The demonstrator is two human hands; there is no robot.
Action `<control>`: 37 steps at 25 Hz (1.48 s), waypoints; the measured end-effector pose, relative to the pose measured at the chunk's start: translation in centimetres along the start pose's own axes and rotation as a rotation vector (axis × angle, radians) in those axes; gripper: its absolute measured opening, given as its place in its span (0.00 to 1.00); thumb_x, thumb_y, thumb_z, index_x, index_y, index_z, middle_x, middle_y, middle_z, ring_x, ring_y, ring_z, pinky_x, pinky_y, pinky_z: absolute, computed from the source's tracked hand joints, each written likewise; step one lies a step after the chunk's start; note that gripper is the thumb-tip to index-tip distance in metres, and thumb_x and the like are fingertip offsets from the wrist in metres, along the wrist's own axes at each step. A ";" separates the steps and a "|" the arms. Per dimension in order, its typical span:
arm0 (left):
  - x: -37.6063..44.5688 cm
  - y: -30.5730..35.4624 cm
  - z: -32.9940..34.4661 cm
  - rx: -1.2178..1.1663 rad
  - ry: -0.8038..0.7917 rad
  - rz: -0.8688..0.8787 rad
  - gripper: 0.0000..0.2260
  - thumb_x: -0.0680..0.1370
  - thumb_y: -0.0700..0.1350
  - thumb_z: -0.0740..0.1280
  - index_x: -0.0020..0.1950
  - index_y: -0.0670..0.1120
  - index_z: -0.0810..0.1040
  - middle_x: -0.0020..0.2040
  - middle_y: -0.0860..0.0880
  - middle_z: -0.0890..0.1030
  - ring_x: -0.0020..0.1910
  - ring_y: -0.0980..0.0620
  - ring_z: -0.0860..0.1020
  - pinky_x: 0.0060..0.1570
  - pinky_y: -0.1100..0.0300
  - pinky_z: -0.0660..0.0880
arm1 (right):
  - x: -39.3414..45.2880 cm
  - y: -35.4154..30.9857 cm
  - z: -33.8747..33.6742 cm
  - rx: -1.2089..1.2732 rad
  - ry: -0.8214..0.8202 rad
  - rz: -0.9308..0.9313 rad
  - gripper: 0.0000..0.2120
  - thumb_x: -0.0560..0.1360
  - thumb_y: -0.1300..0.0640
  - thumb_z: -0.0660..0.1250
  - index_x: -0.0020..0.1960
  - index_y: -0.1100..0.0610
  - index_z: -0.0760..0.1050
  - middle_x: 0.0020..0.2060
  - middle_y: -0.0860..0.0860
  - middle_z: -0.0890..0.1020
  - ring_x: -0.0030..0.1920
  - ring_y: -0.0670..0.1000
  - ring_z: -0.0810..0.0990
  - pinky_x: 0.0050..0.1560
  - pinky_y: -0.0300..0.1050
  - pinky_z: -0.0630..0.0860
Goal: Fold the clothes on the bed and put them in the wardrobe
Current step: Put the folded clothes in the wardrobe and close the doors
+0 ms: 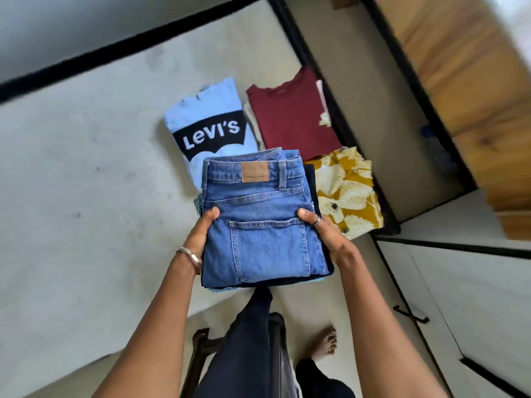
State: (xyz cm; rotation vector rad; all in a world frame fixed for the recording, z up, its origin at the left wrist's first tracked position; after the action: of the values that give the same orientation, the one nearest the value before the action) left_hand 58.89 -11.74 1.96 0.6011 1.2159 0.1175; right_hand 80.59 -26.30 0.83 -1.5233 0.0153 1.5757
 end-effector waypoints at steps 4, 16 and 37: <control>-6.1 0.6 9.1 0.126 -0.156 0.123 0.27 0.73 0.59 0.69 0.65 0.43 0.77 0.60 0.39 0.80 0.61 0.40 0.78 0.66 0.45 0.71 | -11.4 -1.1 -5.7 0.179 0.052 -0.202 0.34 0.63 0.43 0.77 0.66 0.55 0.75 0.56 0.59 0.83 0.56 0.61 0.83 0.58 0.60 0.78; -22.2 -24.1 38.3 0.844 -0.665 -0.104 0.23 0.73 0.57 0.70 0.61 0.42 0.80 0.55 0.40 0.83 0.54 0.42 0.81 0.59 0.49 0.76 | -44.0 26.1 -24.0 0.878 0.622 -0.395 0.33 0.68 0.43 0.77 0.66 0.60 0.76 0.59 0.62 0.81 0.59 0.64 0.80 0.58 0.61 0.77; -55.9 -70.6 57.9 1.386 -1.343 -0.262 0.27 0.67 0.61 0.74 0.57 0.44 0.82 0.48 0.42 0.85 0.46 0.44 0.84 0.42 0.57 0.79 | -85.2 62.1 -30.6 1.440 1.251 -0.750 0.28 0.70 0.46 0.74 0.64 0.60 0.77 0.59 0.61 0.82 0.58 0.63 0.81 0.52 0.58 0.79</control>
State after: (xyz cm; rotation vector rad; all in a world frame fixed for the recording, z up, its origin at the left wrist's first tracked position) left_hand 74.92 -114.66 26.69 1.3489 -0.1488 -1.2639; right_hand 52.26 -129.09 26.88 -0.8177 0.9253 -0.2932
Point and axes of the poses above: each hand's wrist, its own x-axis towards the middle knuckle, its own z-axis out of the palm, y = z × x, the point moved 6 cm from there along x, towards the middle knuckle
